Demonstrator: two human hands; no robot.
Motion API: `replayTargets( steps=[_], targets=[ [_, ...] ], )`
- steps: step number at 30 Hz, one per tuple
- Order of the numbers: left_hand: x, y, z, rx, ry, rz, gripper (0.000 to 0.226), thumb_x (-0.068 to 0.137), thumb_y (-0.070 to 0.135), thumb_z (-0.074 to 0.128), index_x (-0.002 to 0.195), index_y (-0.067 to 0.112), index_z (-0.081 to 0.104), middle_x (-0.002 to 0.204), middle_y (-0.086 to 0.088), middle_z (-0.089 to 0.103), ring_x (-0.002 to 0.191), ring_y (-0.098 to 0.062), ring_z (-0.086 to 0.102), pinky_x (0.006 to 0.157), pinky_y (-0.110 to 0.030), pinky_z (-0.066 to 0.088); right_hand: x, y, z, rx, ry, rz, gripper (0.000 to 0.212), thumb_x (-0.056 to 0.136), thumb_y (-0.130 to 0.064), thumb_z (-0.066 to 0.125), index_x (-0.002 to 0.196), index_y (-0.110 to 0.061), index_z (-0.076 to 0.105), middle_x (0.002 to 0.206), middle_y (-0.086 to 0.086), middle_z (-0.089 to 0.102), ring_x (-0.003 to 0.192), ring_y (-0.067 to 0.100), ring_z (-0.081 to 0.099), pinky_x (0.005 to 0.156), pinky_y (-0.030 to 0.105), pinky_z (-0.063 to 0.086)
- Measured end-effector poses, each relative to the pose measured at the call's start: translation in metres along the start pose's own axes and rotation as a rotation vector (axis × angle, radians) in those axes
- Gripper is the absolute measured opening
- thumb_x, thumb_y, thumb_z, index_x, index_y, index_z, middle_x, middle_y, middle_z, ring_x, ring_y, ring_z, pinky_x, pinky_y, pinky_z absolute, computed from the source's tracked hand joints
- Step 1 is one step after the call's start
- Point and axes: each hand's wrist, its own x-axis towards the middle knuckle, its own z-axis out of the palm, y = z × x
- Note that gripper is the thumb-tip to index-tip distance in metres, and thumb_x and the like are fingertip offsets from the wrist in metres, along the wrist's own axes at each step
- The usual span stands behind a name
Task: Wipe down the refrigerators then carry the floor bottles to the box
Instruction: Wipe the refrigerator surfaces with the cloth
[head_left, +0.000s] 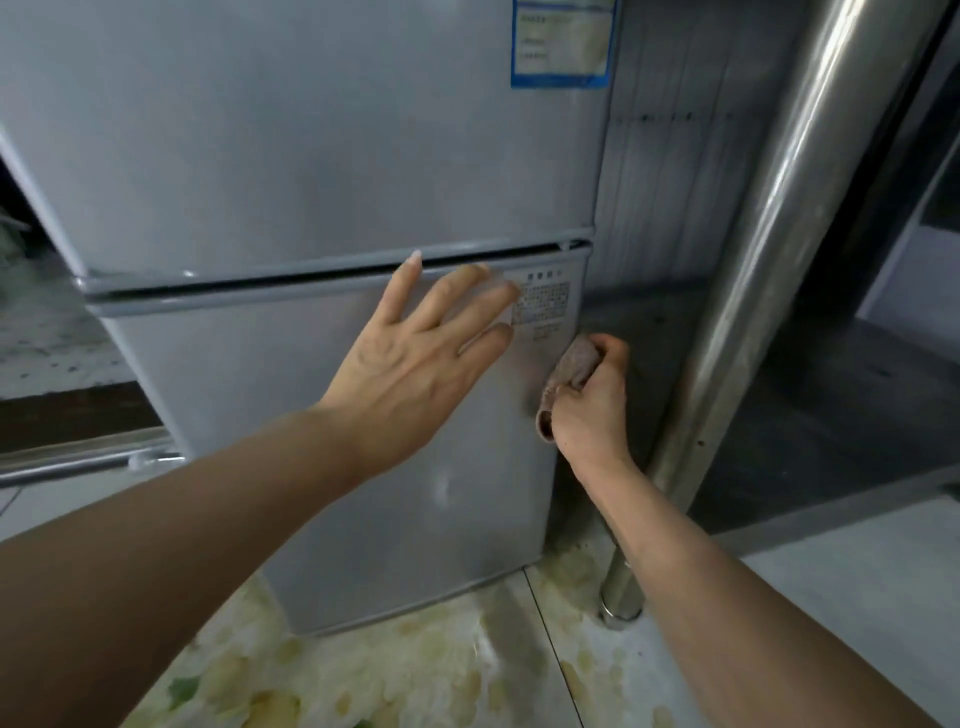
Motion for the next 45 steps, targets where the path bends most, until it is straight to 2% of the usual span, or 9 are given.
replayTargets(
  steps=[6,13,16,22,28,34,39,41,45],
  targets=[
    [0.019,-0.035,-0.021,-0.024,-0.026,-0.019,0.048,0.081,0.013,0.031,0.119,0.016,0.061,0.148,-0.006,0.039,0.133,-0.03,0.04,0.107,-0.056,0.026,0.017,-0.053,-0.002,0.014,0.023,-0.118,0.038,0.086,0.006,0.051,0.108,-0.022,0.038,0.091,-0.017,0.047,0.085,0.002,0.051,0.087,0.026,0.045],
    [0.026,-0.042,-0.036,-0.058,-0.062,0.076,0.049,0.055,0.012,0.072,0.104,0.015,0.07,0.134,-0.008,0.055,0.116,-0.029,0.057,0.096,-0.057,0.04,0.034,-0.094,-0.002,0.048,0.061,-0.143,0.033,0.089,0.003,0.047,0.103,-0.026,0.039,0.086,-0.009,0.047,0.077,0.006,0.05,0.07,0.022,0.045],
    [0.036,-0.052,-0.05,-0.07,-0.068,0.115,0.049,0.057,0.01,0.064,0.105,0.017,0.068,0.126,-0.005,0.061,0.109,-0.025,0.06,0.096,-0.054,0.042,0.041,-0.107,-0.003,0.043,0.049,-0.102,0.036,0.09,0.001,0.048,0.104,-0.03,0.035,0.086,-0.013,0.045,0.073,0.002,0.049,0.06,0.018,0.042],
    [0.054,-0.089,-0.083,-0.012,-0.025,-0.069,0.055,0.055,0.01,0.074,0.108,0.018,0.065,0.133,-0.008,0.055,0.121,-0.029,0.052,0.102,-0.056,0.034,0.059,-0.151,-0.009,0.063,-0.014,-0.097,0.034,0.091,0.003,0.044,0.088,-0.03,0.036,0.082,-0.008,0.046,0.067,0.004,0.047,0.047,0.013,0.043],
    [0.077,-0.143,-0.12,0.031,0.073,-0.319,0.074,0.058,0.007,0.073,0.128,0.015,0.051,0.147,-0.012,0.036,0.131,-0.036,0.031,0.105,-0.06,0.023,0.068,-0.203,-0.007,0.125,-0.016,-0.212,0.025,0.089,0.007,0.04,0.094,-0.018,0.034,0.095,0.003,0.051,0.081,0.013,0.051,0.061,0.018,0.047],
    [0.076,-0.17,-0.126,-0.004,-0.007,-0.392,0.069,0.076,0.013,0.062,0.14,0.015,0.036,0.138,-0.006,0.045,0.122,-0.031,0.042,0.098,-0.042,0.034,0.078,-0.255,-0.007,0.051,0.065,-0.361,0.025,0.089,0.006,0.037,0.096,-0.017,0.031,0.091,0.009,0.055,0.079,0.014,0.053,0.068,0.032,0.048],
    [0.076,-0.17,-0.128,-0.044,-0.011,-0.389,0.07,0.079,0.013,0.062,0.142,0.017,0.031,0.14,-0.002,0.041,0.125,-0.027,0.038,0.102,-0.039,0.029,0.071,-0.272,-0.003,-0.04,0.148,-0.344,0.03,0.088,0.005,0.044,0.109,-0.016,0.039,0.104,0.006,0.053,0.09,0.018,0.056,0.061,0.019,0.044],
    [0.072,-0.171,-0.129,-0.068,-0.019,-0.377,0.075,0.081,0.013,0.06,0.145,0.018,0.023,0.146,-0.002,0.034,0.131,-0.025,0.032,0.108,-0.038,0.023,0.058,-0.267,-0.004,-0.141,0.191,-0.417,0.037,0.084,0.009,0.048,0.116,-0.01,0.046,0.119,0.011,0.048,0.103,0.022,0.053,0.074,0.016,0.047],
    [0.061,-0.178,-0.134,-0.1,-0.034,-0.375,0.072,0.084,0.02,0.059,0.146,0.019,0.021,0.151,-0.001,0.027,0.138,-0.022,0.024,0.112,-0.042,0.017,0.027,-0.281,0.005,-0.213,0.145,-0.619,0.035,0.083,0.011,0.048,0.11,-0.009,0.054,0.113,0.008,0.054,0.105,0.02,0.052,0.09,0.031,0.045]
  ],
)
